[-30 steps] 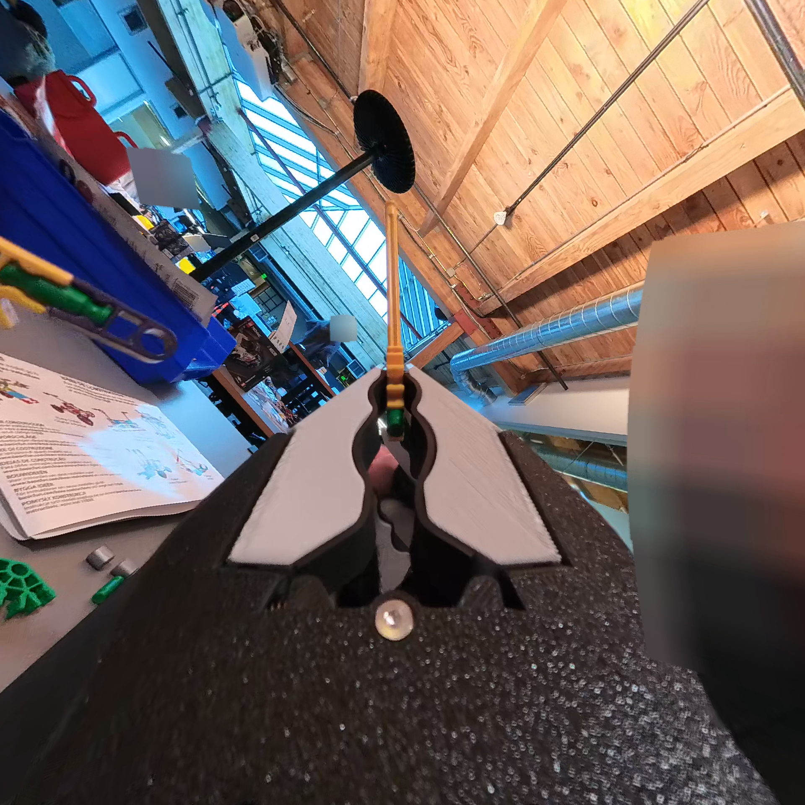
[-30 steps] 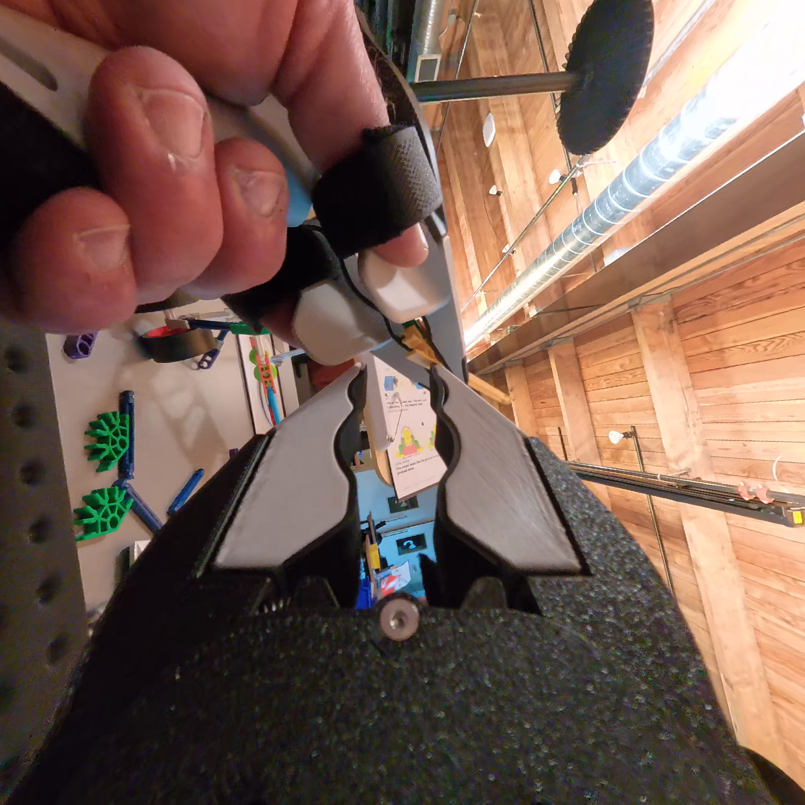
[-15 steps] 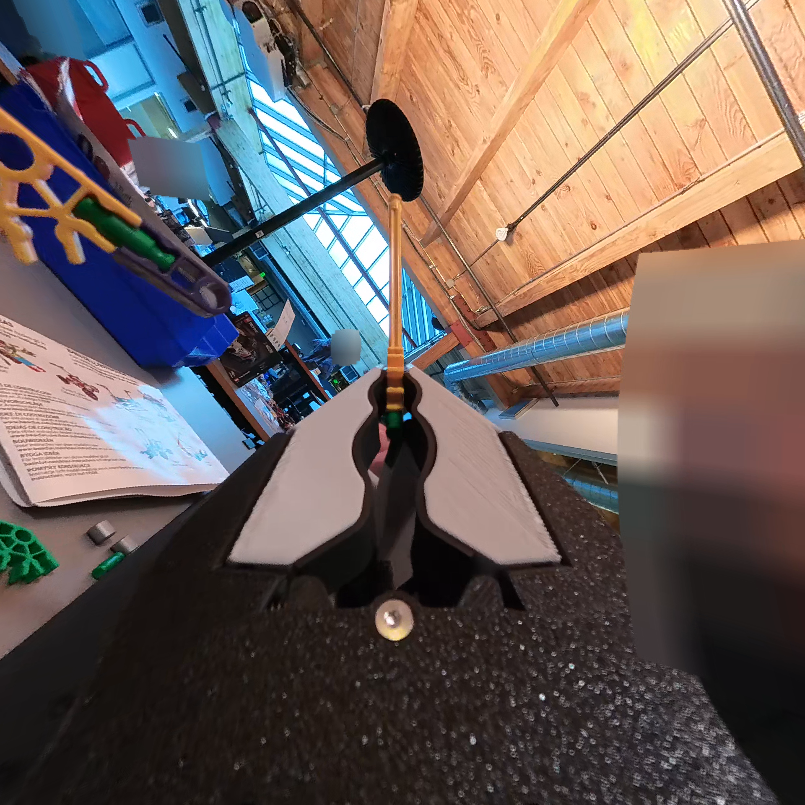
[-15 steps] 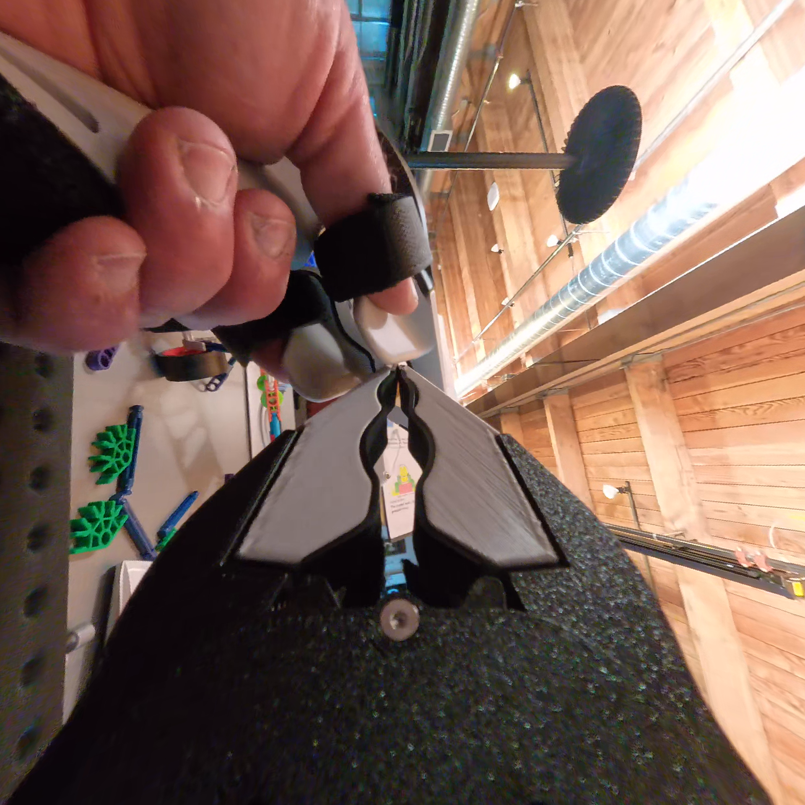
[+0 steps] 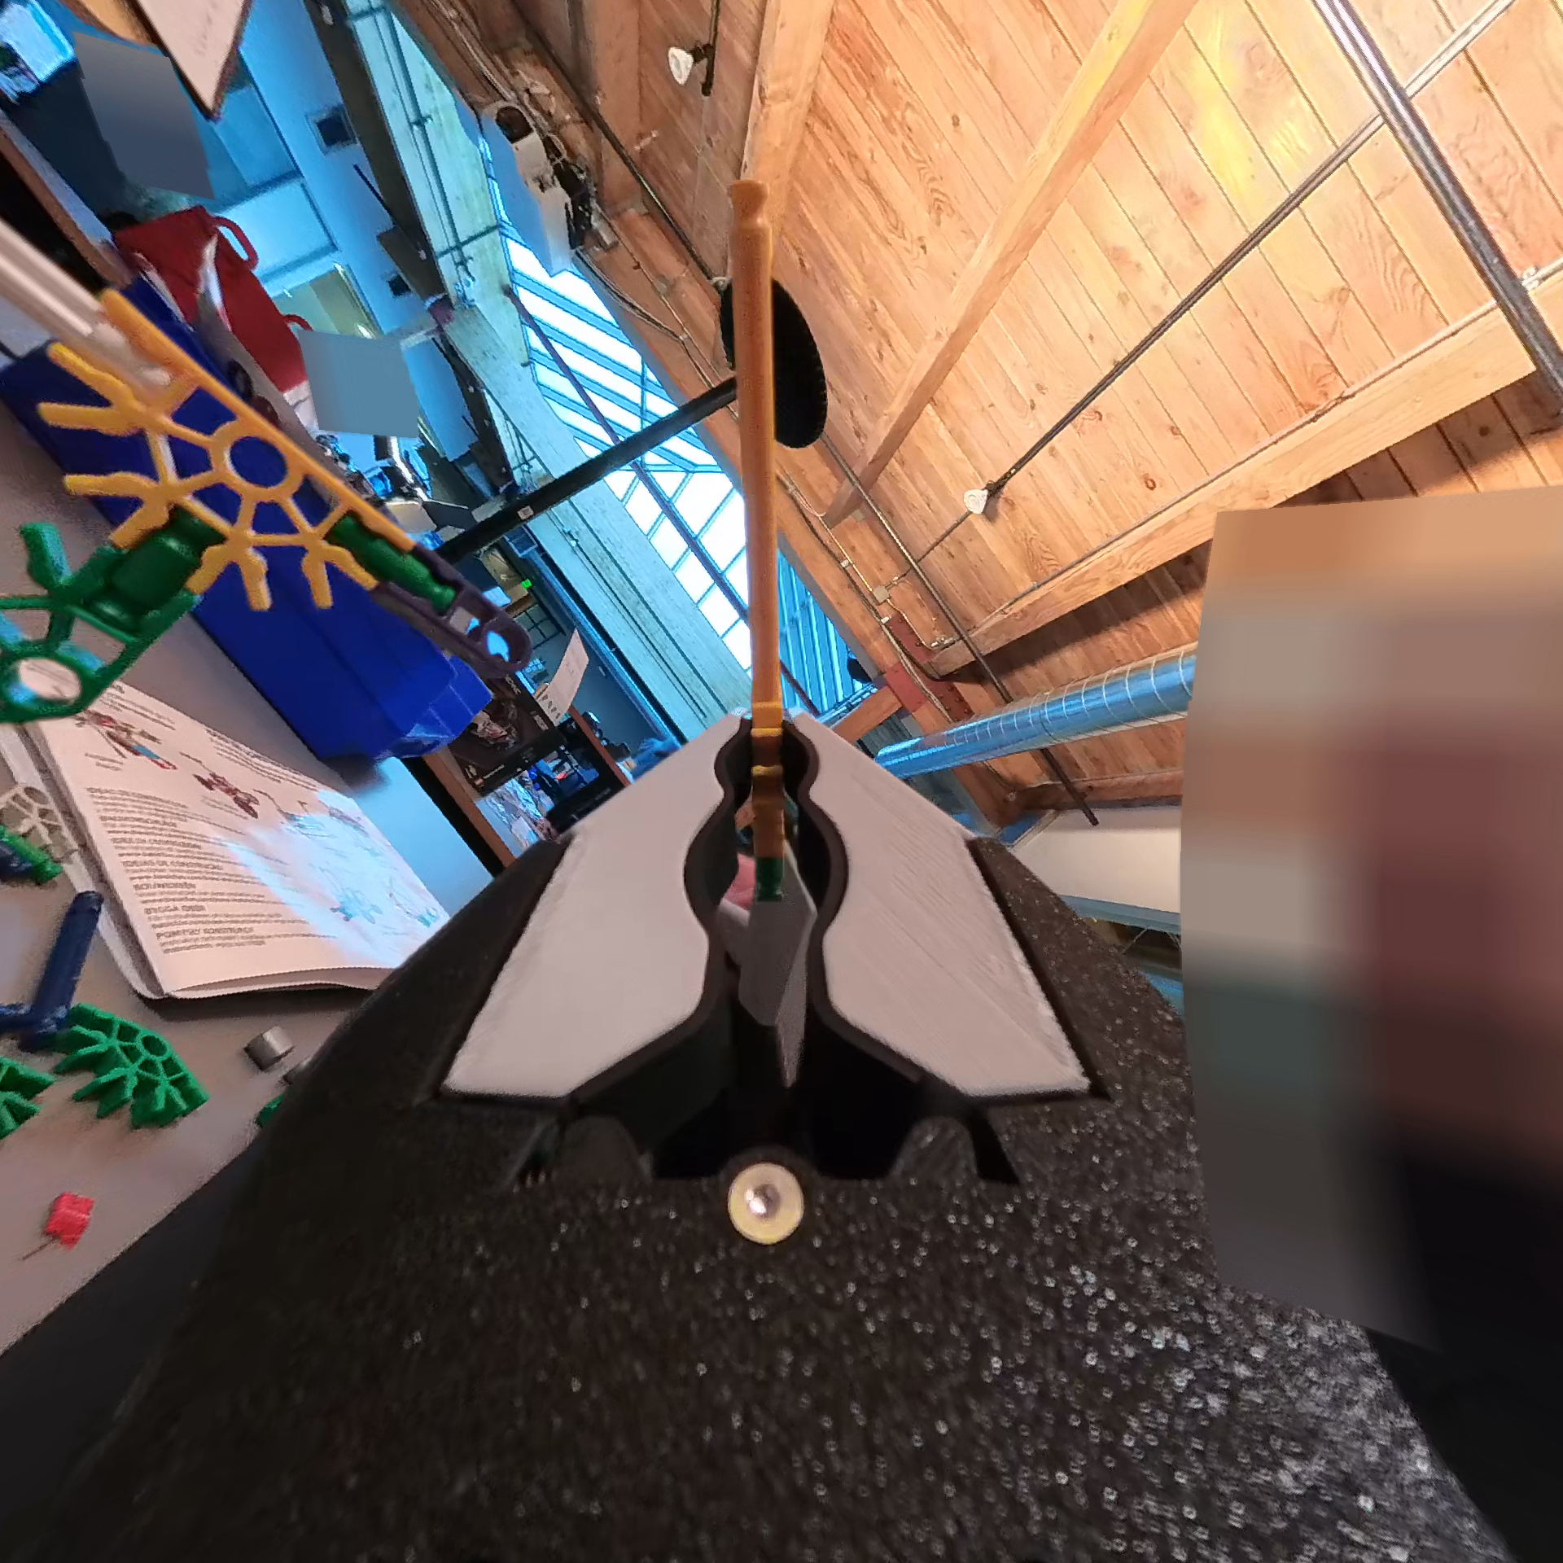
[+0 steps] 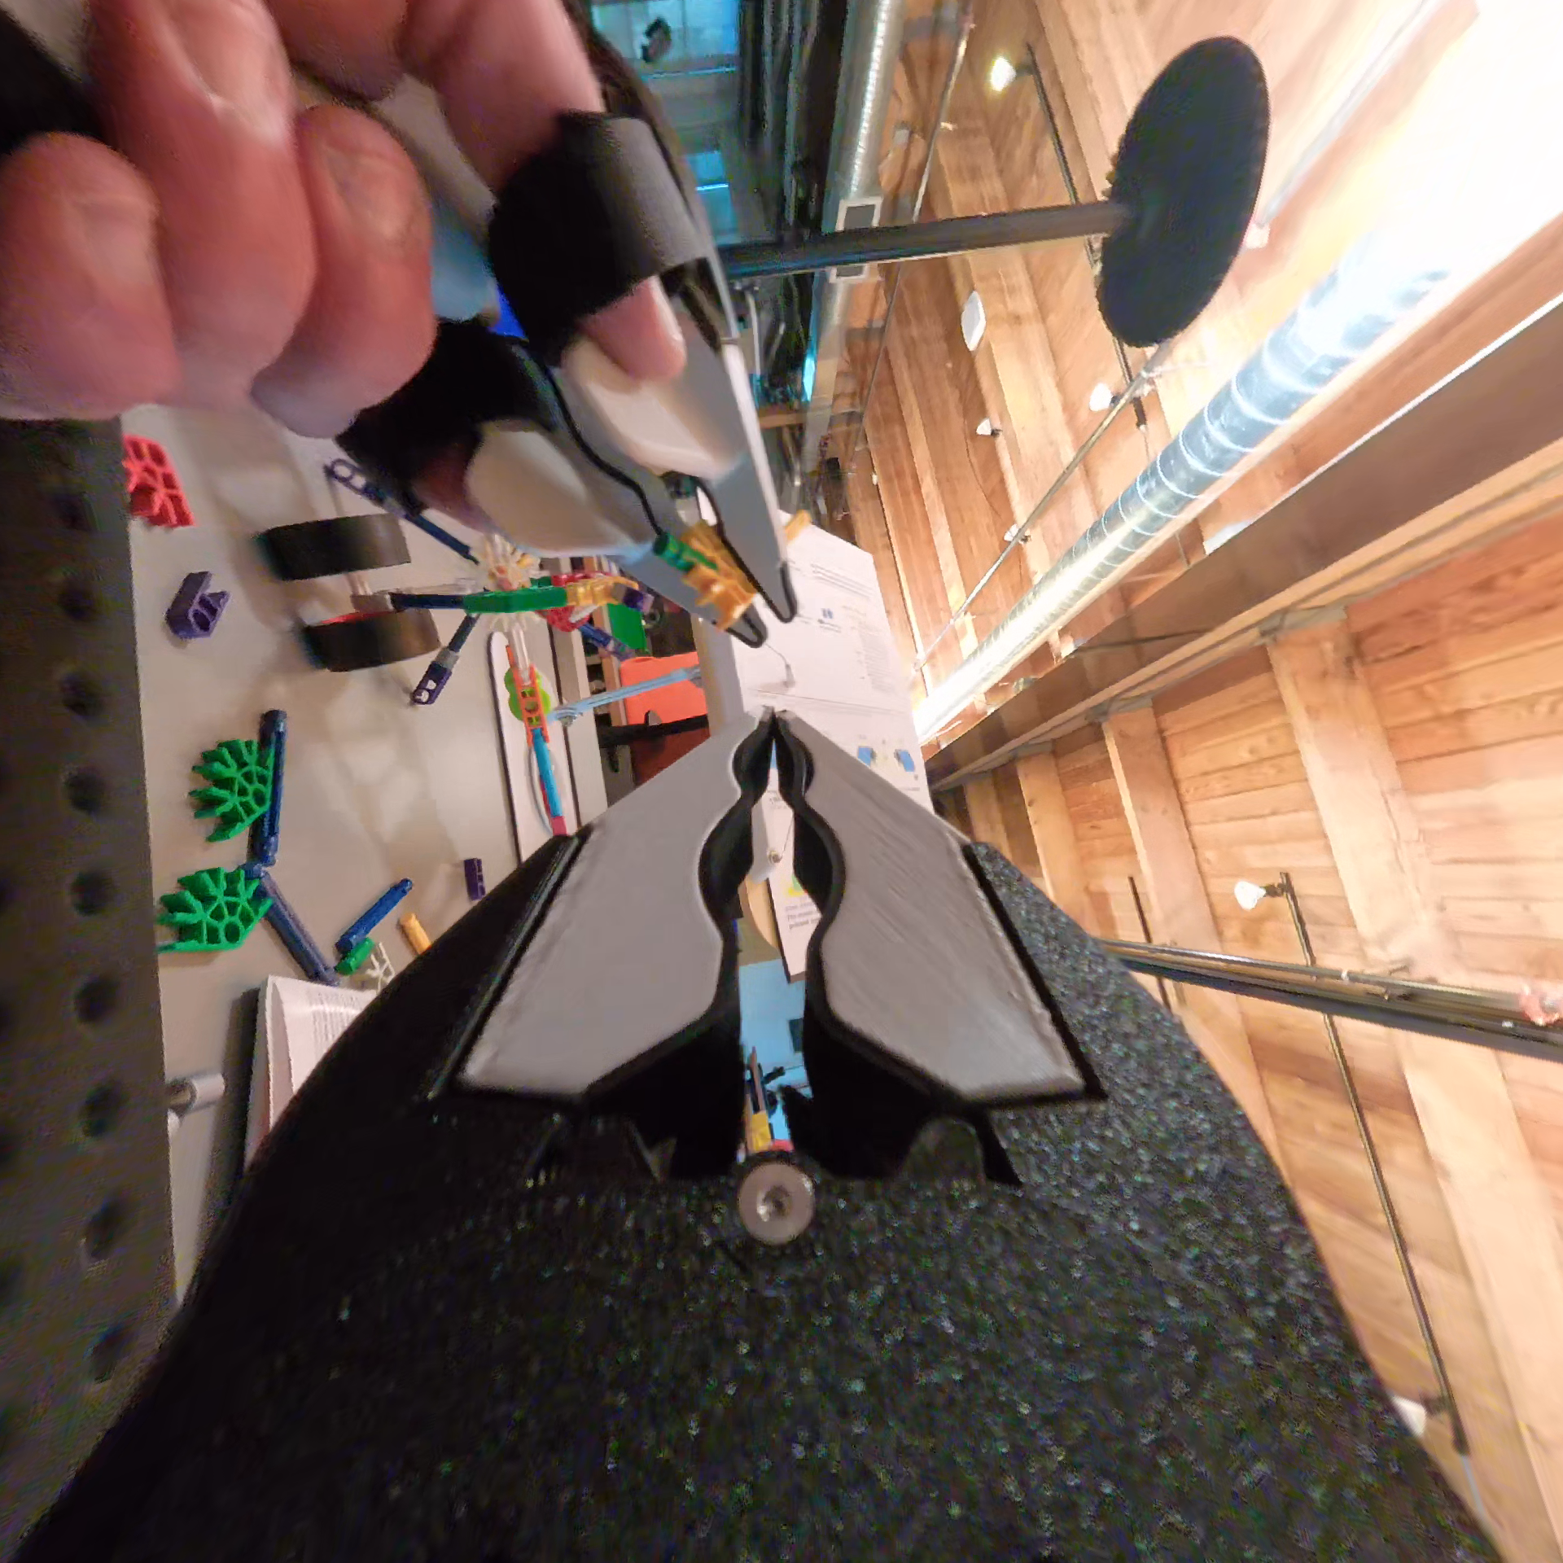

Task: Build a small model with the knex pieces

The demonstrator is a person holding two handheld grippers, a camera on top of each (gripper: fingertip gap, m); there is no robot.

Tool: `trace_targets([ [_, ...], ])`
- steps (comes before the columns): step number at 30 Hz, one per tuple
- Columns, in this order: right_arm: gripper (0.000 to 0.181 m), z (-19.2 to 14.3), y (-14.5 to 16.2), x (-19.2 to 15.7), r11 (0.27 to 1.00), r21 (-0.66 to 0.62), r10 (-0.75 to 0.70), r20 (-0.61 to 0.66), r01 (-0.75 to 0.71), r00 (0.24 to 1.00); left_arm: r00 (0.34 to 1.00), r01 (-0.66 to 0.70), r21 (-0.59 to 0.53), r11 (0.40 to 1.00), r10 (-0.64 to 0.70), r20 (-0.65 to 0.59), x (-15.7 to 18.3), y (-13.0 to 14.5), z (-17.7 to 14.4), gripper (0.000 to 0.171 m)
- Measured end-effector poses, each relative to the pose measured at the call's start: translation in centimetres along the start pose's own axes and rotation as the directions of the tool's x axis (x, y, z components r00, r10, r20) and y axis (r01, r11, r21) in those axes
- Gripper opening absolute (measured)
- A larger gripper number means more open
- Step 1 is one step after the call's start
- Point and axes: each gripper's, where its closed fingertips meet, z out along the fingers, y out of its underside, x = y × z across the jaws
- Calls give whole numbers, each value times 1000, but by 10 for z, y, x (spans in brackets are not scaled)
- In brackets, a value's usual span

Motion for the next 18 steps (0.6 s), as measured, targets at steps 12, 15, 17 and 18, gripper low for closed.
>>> trace_targets([
  [12, 10, 13, -23, -20, 998, 29, -49, -61, 51, 997, 997, 72, -28, 997, -72, 7, -2, 24, 2, 7],
  [15, 6, 12, -25, -20, 999, 42, 20, -27, -18, 999, 997, 71, -44, 996, -71, 10, -1, 25, 0, 17],
  [17, 4, 11, -25, -16, 991, 46, 126, -4, -126, 992, 999, 46, -57, 997, -46, 14, 2, 25, 0, 24],
  [18, 4, 10, -23, -12, 987, 40, 158, -12, -157, 987, 1000, 25, -59, 998, -24, 14, 4, 23, 0, 24],
])
